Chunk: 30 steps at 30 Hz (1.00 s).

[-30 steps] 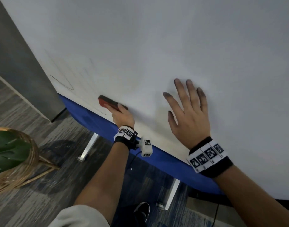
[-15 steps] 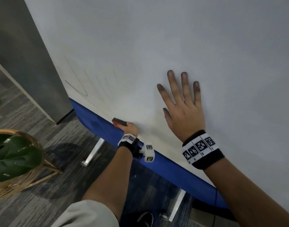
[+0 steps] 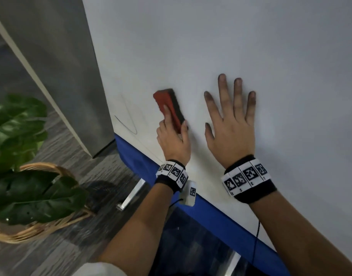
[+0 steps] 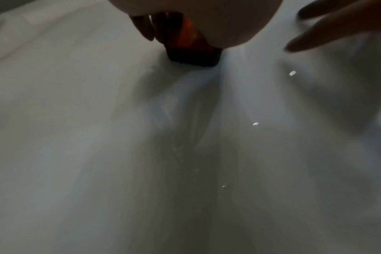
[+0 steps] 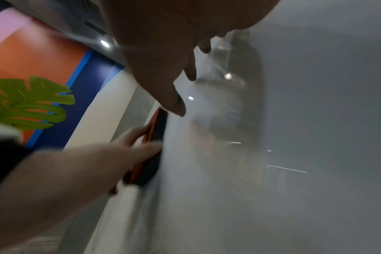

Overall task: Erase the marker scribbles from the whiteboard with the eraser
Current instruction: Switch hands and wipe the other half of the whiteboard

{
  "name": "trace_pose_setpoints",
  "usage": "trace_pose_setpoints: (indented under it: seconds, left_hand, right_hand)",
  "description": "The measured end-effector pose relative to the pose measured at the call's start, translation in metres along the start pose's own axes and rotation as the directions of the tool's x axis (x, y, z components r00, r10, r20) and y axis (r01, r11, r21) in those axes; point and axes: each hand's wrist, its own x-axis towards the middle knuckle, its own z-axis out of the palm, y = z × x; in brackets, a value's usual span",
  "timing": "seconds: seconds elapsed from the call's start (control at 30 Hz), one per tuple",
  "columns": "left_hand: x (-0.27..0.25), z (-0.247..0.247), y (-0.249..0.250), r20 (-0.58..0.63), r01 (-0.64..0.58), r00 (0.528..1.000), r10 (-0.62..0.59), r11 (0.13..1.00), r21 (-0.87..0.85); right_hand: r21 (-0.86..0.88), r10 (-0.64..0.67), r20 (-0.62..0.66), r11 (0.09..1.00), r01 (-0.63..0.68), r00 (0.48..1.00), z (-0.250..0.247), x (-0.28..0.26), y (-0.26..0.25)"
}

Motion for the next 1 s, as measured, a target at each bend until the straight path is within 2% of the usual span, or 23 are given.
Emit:
trace_pose_setpoints:
  seconds: [0.03, 0.1, 0.13, 0.17, 0.23, 0.3, 0.37, 0.4, 0.57, 0.67, 0.7, 0.73, 0.8, 0.83, 0.9, 0.97, 1.0]
  left_hand:
    - [-0.003, 0.003, -0.018, 0.004, 0.118, 0.993, -0.118, 0.993, -0.006]
    - [-0.009, 0.007, -0.050, 0.057, 0.392, 0.919, -0.390, 0.920, -0.019]
    - [-0.012, 0.007, -0.061, 0.094, 0.473, 0.878, -0.469, 0.881, -0.019]
    - [-0.013, 0.007, -0.067, 0.116, 0.499, 0.862, -0.493, 0.866, -0.035]
    - [-0.009, 0.006, -0.064, 0.119, 0.413, 0.908, -0.402, 0.906, -0.091]
    - [-0.001, 0.000, -0.050, 0.068, 0.245, 0.969, -0.237, 0.959, -0.143]
    - [0.013, -0.006, -0.042, 0.024, 0.117, 0.993, -0.114, 0.980, -0.164]
    - [0.023, -0.009, -0.040, 0.008, 0.097, 0.995, -0.097, 0.978, -0.185]
    - [0.067, -0.009, -0.084, -0.041, 0.160, 0.984, -0.176, 0.955, -0.249]
    - [0.088, -0.014, -0.113, -0.026, 0.360, 0.927, -0.374, 0.907, -0.219]
    - [0.093, -0.018, -0.118, -0.027, 0.390, 0.915, -0.402, 0.901, -0.192]
    - [0.096, -0.023, -0.116, -0.033, 0.349, 0.933, -0.359, 0.922, -0.166]
    - [0.100, -0.034, -0.099, -0.049, 0.108, 0.992, -0.115, 0.987, -0.121]
    - [0.102, -0.037, -0.088, -0.052, -0.034, 0.998, 0.030, 0.996, -0.085]
    - [0.111, -0.042, -0.066, -0.047, -0.247, 0.968, 0.245, 0.968, -0.034]
    - [0.126, -0.046, -0.059, -0.072, -0.318, 0.946, 0.317, 0.948, -0.004]
    - [0.136, -0.046, -0.068, -0.091, -0.289, 0.954, 0.287, 0.957, -0.010]
  right_hand:
    - [-0.005, 0.006, 0.004, 1.000, -0.006, 1.000, 0.003, -0.001, -0.001]
    - [-0.023, 0.016, 0.009, 1.000, -0.016, 1.000, 0.007, -0.004, -0.002]
    - [-0.028, 0.023, 0.014, 0.999, -0.023, 1.000, 0.008, -0.006, -0.004]
    - [-0.028, 0.033, 0.016, 0.999, -0.033, 0.999, 0.008, -0.006, -0.007]
    - [-0.007, 0.068, 0.000, 0.998, -0.068, 0.998, 0.007, -0.005, -0.013]
    - [0.037, 0.092, -0.021, 0.995, -0.091, 0.996, 0.004, 0.000, -0.020]
    - [0.065, 0.077, -0.040, 0.995, -0.075, 0.996, 0.001, 0.008, -0.024]
    - [0.065, 0.062, -0.039, 0.996, -0.059, 0.997, 0.001, 0.011, -0.024]
    - [0.002, 0.030, 0.007, 1.000, -0.030, 1.000, 0.010, 0.011, -0.023]
    - [-0.049, 0.020, 0.033, 0.999, -0.018, 0.999, 0.017, 0.001, -0.025]
    - [-0.056, 0.024, 0.036, 0.998, -0.022, 0.999, 0.018, -0.001, -0.028]
    - [-0.051, 0.026, 0.030, 0.998, -0.024, 0.999, 0.017, -0.001, -0.032]
    - [-0.024, -0.002, 0.001, 1.000, 0.002, 1.000, 0.017, 0.006, -0.041]
    - [-0.019, -0.028, -0.012, 0.999, 0.028, 1.000, 0.018, 0.011, -0.045]
    - [-0.037, -0.067, -0.011, 0.997, 0.066, 0.998, 0.023, 0.022, -0.051]
    - [-0.064, -0.067, 0.033, 0.996, 0.069, 0.997, 0.029, 0.028, -0.054]
    - [-0.077, -0.063, 0.059, 0.995, 0.067, 0.996, 0.032, 0.029, -0.054]
